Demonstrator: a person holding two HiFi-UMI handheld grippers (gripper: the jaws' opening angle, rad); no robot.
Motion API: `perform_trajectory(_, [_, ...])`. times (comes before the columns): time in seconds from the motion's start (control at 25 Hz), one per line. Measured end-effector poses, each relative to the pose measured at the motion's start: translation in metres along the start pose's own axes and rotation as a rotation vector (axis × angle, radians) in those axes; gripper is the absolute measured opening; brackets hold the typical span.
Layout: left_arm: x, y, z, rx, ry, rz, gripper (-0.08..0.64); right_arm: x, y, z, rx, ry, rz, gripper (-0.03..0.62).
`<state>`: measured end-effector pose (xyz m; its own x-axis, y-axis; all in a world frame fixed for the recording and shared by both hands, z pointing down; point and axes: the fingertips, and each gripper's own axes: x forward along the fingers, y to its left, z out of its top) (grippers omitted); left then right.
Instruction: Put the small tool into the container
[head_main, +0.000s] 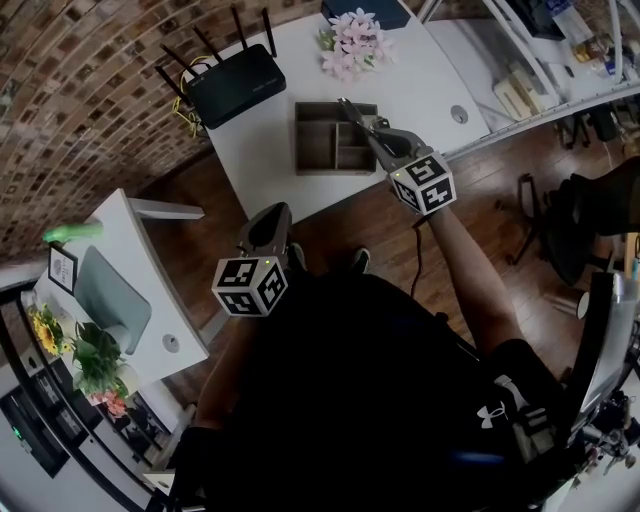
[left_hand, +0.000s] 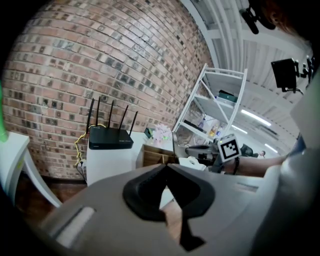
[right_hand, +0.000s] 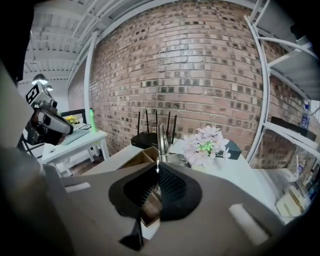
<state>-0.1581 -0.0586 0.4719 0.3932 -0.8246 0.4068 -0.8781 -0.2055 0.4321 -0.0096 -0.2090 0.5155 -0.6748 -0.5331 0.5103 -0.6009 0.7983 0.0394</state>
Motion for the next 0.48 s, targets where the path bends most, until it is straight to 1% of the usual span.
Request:
perform_trajectory(0.12, [-0.002,0.002,-0.001,-0.004,-0.002,0.008,0.003,0.004,0.003,-0.007,-0.042,0.025,0.002,0.015])
perform_trajectory(0.36, [-0.003,0.005,-0.004,-0.011,-0.006,0.017,0.003,0.012,0.005,-0.017,-0.090,0.054,-0.003,0.015])
perform_trajectory(0.48, [-0.003,0.007,-0.005,-0.017,-0.003,0.019,0.003,0.020,0.004,-0.025,-0.092,0.071,-0.004,0.015])
